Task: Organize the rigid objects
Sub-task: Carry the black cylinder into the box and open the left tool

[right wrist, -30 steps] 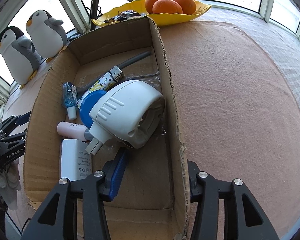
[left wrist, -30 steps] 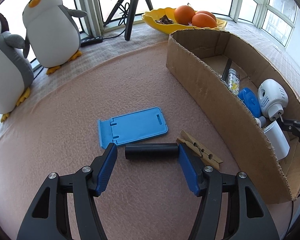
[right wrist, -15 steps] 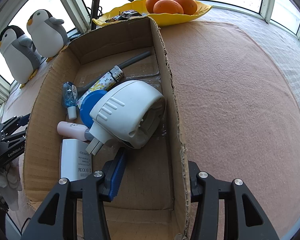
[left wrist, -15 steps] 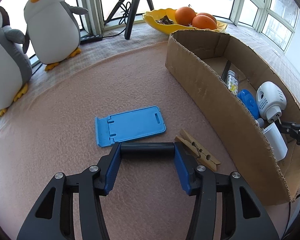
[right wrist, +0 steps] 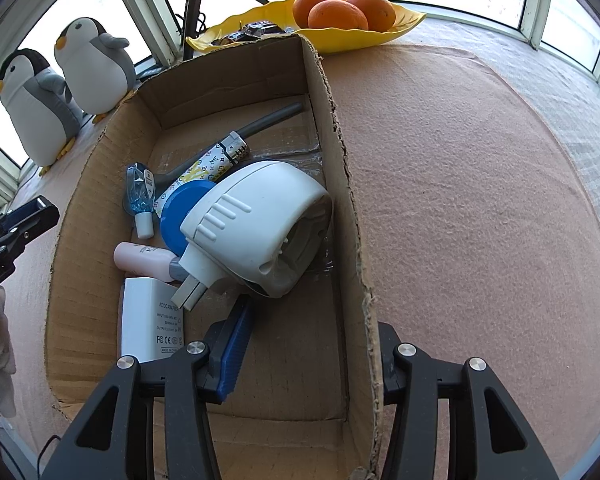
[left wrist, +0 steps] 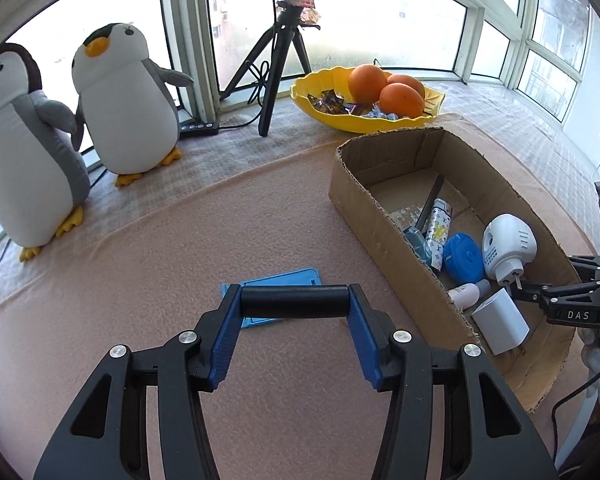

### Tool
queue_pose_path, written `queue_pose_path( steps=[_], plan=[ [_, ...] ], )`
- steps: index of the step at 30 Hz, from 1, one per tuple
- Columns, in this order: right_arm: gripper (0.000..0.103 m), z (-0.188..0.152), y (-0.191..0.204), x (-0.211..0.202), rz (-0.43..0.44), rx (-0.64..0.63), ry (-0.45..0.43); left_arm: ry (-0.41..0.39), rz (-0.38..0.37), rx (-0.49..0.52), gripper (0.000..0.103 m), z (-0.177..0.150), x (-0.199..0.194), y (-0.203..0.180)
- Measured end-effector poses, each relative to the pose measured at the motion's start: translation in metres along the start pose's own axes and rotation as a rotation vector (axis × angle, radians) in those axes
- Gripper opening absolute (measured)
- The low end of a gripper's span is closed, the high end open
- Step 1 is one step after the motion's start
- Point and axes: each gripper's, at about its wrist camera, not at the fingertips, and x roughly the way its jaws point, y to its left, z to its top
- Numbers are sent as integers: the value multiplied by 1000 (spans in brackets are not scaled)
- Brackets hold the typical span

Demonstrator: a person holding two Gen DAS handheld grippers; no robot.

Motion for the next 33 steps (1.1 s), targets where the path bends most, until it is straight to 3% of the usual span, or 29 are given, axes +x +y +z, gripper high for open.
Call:
queue_pose_path(
  steps=[17,31,33],
  plan=[
    [46,1,3,0,-17,-23,-8,-27,-96,96,51,31,5,-64],
    [46,0,3,0,-19,-28,-12,26,-148,126,51,32,20,-99],
    [46,0,4,0,-20,-28,-12,25,-147,142,65,32,19,-103]
  ],
)
